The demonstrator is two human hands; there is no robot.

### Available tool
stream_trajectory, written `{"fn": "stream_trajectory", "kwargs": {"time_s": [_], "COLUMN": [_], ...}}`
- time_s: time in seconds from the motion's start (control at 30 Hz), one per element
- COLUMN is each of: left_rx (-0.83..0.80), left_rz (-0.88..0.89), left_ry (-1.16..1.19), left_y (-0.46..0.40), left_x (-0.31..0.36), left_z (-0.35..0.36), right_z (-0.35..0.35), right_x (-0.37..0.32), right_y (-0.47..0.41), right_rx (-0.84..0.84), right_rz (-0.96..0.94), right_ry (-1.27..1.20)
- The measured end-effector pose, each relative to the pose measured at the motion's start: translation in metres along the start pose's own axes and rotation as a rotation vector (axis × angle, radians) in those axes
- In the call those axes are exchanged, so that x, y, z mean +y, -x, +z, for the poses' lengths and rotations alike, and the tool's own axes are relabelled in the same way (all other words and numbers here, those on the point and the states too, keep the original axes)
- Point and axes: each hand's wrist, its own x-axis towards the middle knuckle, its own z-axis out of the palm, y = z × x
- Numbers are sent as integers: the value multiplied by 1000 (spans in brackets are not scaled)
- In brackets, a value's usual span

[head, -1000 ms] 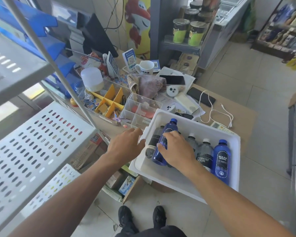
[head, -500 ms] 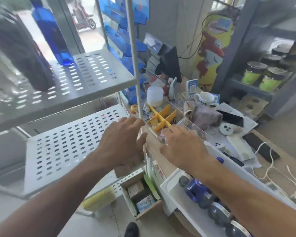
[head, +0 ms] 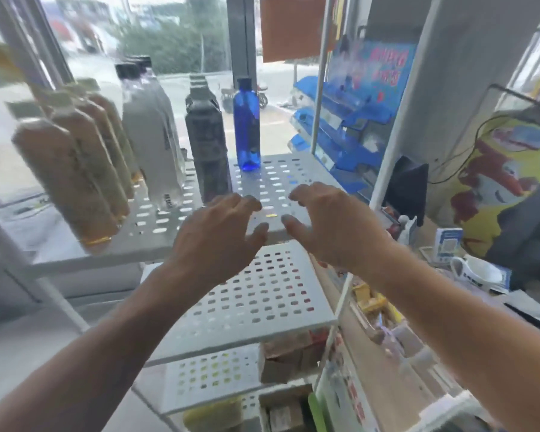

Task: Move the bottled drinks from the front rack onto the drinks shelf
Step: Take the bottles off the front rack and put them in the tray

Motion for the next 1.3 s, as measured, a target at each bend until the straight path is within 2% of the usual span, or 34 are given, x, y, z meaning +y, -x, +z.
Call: {"fn": "stream_trajectory", "kwargs": {"time_s": [0.23, 0.47, 0.7, 0.87, 1.07, 1.3], "left_rx": [73, 107, 146, 180, 213, 196], "left_rz": [-15, -15, -27, -5, 25, 12], "left_ry": [4, 21, 36, 44, 47, 84], "left_y": [-31, -49, -58, -61, -62, -60], "left_x": [-41, -54, -59, -63, -66, -64], "left_z": [14, 32, 35, 36, 36, 33], "right_z": [37, 67, 90, 115, 126, 122], "right_x": [-2, 12, 7, 12, 22, 31], "right_y": [-94, -182, -242, -254, -252, -220], "right_rx": [7, -12, 21, 25, 130, 233], "right_rz": [80, 257, 342, 399, 403, 380], "right_ry": [-148, -323, -558, -582, -638, -582]}}
